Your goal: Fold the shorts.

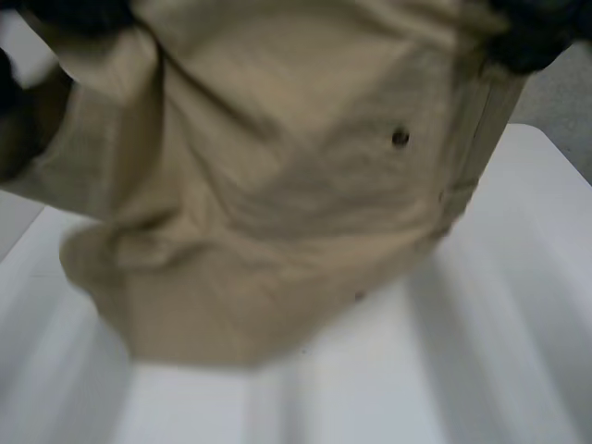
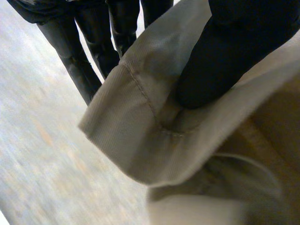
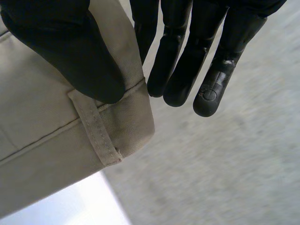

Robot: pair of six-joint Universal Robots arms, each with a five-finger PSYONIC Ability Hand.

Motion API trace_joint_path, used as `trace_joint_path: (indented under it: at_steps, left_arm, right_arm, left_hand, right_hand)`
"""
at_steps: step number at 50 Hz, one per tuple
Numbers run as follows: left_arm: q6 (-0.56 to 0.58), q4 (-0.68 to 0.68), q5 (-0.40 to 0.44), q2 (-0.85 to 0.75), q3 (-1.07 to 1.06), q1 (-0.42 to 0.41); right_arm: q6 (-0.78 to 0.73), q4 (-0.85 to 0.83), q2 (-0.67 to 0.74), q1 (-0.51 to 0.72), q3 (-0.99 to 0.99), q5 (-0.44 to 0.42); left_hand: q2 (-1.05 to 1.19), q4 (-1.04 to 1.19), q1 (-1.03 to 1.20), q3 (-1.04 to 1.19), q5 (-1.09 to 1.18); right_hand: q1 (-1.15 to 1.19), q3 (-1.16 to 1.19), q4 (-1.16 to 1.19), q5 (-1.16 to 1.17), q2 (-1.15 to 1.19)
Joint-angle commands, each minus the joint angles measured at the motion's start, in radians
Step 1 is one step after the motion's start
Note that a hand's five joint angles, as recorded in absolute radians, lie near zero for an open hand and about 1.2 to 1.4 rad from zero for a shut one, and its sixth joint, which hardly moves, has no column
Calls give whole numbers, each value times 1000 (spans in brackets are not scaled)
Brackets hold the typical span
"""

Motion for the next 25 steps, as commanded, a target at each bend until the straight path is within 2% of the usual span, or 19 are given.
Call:
trace_joint_path:
  at_steps: [1, 8, 13, 18, 21, 24, 25]
  left_arm:
    - [66, -9, -6, -285, -29, 4]
    - [177, 63, -9, -499, 44, -3]
    - [245, 220, -12, -575, 118, -22]
    - [423, 386, -73, -610, 272, -67]
    - [485, 452, -103, -607, 387, -94]
    - [487, 533, -109, -595, 447, -117]
    - [486, 604, -112, -572, 455, -126]
  right_arm:
    - [11, -33, 196, 18, 51, 2]
    - [80, -216, 408, 19, 45, 43]
    - [81, -412, 503, 22, -1, 141]
    - [83, -530, 508, 22, -79, 178]
    - [95, -631, 482, 22, -129, 180]
    - [109, -801, 401, 19, -141, 190]
    - [112, -849, 379, 19, -136, 192]
  left_hand:
    - [197, 200, 267, 205, 245]
    - [197, 200, 267, 205, 245]
    - [197, 200, 267, 205, 245]
    - [197, 200, 267, 205, 245]
    - [197, 200, 267, 205, 245]
    - [197, 200, 267, 205, 245]
    - [197, 200, 267, 205, 245]
  right_hand:
    - [427, 195, 202, 232, 215]
    - [427, 195, 202, 232, 215]
    - [427, 195, 202, 232, 215]
    - [427, 195, 202, 232, 215]
    - [427, 195, 202, 232, 215]
    - [427, 195, 202, 232, 215]
    - [427, 195, 202, 232, 215]
